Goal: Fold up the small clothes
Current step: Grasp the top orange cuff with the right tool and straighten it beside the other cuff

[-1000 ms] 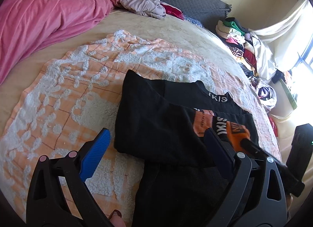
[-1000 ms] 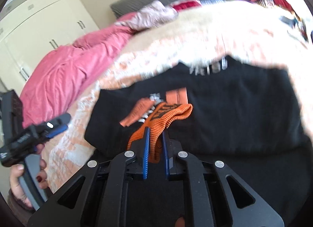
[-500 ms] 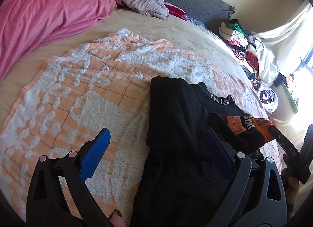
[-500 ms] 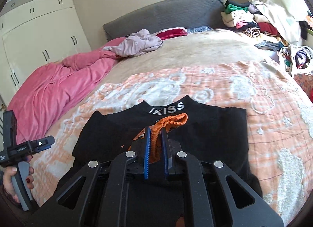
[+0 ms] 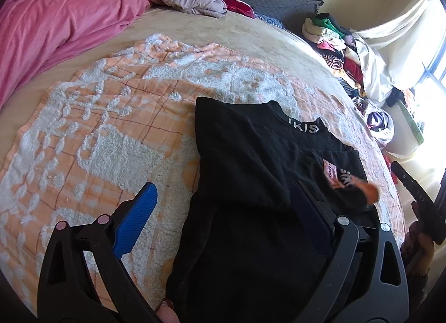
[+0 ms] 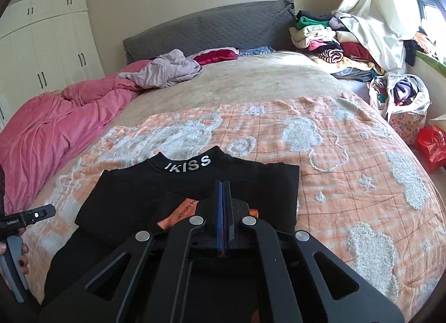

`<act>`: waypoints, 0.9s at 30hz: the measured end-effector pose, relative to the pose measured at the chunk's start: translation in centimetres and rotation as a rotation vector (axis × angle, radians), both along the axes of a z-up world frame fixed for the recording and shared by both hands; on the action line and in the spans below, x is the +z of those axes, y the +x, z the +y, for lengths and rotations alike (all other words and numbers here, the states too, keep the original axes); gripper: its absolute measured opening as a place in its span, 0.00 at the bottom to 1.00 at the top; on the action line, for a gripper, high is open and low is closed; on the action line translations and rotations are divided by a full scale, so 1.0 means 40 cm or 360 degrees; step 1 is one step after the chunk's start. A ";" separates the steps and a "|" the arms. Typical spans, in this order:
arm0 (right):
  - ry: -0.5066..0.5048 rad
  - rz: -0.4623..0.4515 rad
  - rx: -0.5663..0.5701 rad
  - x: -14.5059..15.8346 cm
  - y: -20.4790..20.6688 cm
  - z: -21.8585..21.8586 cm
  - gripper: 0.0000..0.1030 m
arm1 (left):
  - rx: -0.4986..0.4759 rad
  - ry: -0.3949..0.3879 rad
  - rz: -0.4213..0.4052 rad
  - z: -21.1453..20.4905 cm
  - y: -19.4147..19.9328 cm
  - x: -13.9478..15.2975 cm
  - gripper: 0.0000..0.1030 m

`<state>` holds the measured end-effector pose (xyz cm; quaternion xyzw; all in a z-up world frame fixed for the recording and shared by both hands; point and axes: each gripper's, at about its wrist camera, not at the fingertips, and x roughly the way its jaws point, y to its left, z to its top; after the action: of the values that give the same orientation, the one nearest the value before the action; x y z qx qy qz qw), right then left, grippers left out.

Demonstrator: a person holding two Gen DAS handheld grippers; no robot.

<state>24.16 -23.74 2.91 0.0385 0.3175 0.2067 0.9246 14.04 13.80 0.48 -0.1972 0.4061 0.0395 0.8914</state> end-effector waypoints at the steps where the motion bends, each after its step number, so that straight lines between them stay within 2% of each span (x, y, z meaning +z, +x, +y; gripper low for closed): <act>1: -0.0003 0.0006 -0.0010 0.002 0.000 -0.002 0.00 | -0.0002 -0.0002 0.0001 0.001 0.000 -0.002 0.87; 4: 0.0031 0.0118 -0.0001 -0.016 0.017 -0.017 0.01 | -0.0003 0.0002 0.0009 -0.002 0.002 -0.004 0.87; 6: 0.0010 0.0228 -0.0012 -0.041 0.033 -0.016 0.06 | -0.0011 0.0017 0.0016 -0.008 0.010 -0.003 0.87; 9: 0.0029 0.0377 -0.0005 -0.085 0.054 -0.018 0.24 | -0.0052 0.0064 0.0006 -0.030 0.039 0.007 0.87; 10: 0.0041 0.0418 0.0002 -0.099 0.059 -0.015 0.34 | -0.0070 0.0088 0.0010 -0.041 0.052 0.009 0.87; 13: 0.0024 0.0477 -0.0007 -0.136 0.066 0.002 0.40 | -0.0132 0.0146 0.0025 -0.075 0.093 0.008 0.87; 14: 0.0006 0.0496 -0.0012 -0.149 0.069 0.008 0.46 | -0.0155 0.0150 0.0028 -0.088 0.103 0.007 0.87; 15: -0.0016 0.0516 -0.0025 -0.164 0.072 0.017 0.48 | -0.0186 0.0151 0.0024 -0.103 0.114 0.007 0.87; 18: -0.0030 0.0580 -0.0019 -0.206 0.079 0.039 0.47 | -0.0246 0.0174 0.0027 -0.140 0.132 -0.001 0.87; 19: -0.0031 0.0572 -0.0012 -0.211 0.077 0.045 0.32 | -0.0262 0.0181 0.0036 -0.150 0.136 -0.006 0.87; 20: -0.0025 0.0560 0.0019 -0.210 0.074 0.052 0.07 | -0.0271 0.0182 0.0040 -0.157 0.138 -0.009 0.87; 25: -0.0088 0.0322 0.0037 -0.135 0.042 0.067 0.07 | -0.0272 0.0146 0.0050 -0.168 0.131 -0.031 0.87; 27: -0.0140 0.0274 0.0015 -0.119 0.038 0.067 0.07 | -0.0274 0.0159 0.0062 -0.171 0.136 -0.037 0.87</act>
<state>25.68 -21.06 -1.86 0.0139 0.4047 0.1929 0.8938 19.47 6.95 -1.01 -0.1162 0.4364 -0.0132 0.8921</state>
